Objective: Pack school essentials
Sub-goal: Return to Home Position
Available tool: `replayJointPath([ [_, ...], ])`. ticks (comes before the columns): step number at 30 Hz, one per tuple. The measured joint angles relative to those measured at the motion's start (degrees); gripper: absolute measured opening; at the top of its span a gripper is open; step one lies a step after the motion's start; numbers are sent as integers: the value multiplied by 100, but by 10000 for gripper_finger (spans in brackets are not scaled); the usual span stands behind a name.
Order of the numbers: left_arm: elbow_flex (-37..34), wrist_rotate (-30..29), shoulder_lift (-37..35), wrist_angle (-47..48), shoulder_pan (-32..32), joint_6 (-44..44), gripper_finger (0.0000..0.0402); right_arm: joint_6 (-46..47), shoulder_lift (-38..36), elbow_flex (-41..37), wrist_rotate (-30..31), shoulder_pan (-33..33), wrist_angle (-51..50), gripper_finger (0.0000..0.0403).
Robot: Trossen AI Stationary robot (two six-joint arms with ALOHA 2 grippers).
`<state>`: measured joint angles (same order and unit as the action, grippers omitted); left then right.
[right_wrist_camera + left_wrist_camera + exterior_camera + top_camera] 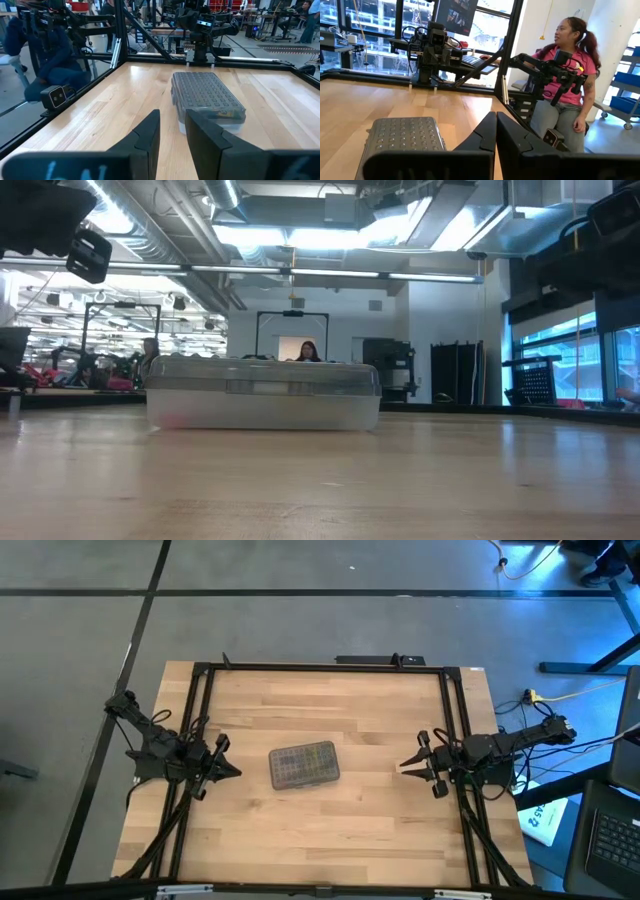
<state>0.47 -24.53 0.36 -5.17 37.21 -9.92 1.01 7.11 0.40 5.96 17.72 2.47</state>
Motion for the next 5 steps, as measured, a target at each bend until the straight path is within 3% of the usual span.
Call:
replayJointPath([
  [5,0,0,-1,0,-1,-1,6,1,0,0,-1,0,-1,94],
])
